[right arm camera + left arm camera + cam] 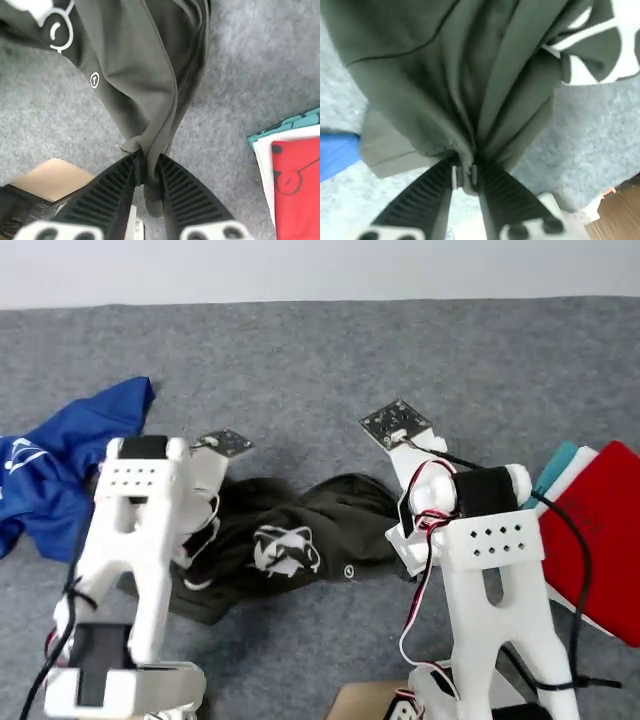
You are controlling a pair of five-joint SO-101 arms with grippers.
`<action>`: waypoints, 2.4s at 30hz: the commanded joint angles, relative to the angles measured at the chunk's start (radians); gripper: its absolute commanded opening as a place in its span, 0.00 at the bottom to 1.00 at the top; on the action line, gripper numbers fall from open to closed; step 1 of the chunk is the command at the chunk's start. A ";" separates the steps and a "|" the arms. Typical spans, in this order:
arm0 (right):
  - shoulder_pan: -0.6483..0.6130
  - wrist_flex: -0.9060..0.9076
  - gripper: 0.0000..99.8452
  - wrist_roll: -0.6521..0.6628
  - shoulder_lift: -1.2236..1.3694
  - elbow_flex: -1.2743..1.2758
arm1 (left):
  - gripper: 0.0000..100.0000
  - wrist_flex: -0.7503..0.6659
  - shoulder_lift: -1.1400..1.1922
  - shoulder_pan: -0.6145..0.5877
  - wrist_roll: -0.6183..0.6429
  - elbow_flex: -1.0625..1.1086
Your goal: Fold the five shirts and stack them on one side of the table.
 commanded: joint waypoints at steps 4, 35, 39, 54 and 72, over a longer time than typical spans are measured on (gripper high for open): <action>-0.004 -0.076 0.01 0.012 -0.024 -0.005 | 0.20 0.029 -0.187 -0.008 0.017 -0.091; -0.004 -0.076 0.01 0.006 -0.024 -0.005 | 0.23 -0.106 0.962 -0.055 0.106 -1.300; -0.002 -0.076 0.01 0.006 -0.024 -0.005 | 0.23 0.000 1.175 -0.040 0.106 -1.577; 0.001 -0.076 0.01 0.008 -0.024 -0.005 | 0.12 0.034 1.289 -0.031 0.115 -1.595; 0.004 -0.077 0.01 0.012 -0.079 -0.058 | 0.00 0.031 0.813 -0.026 0.201 -1.584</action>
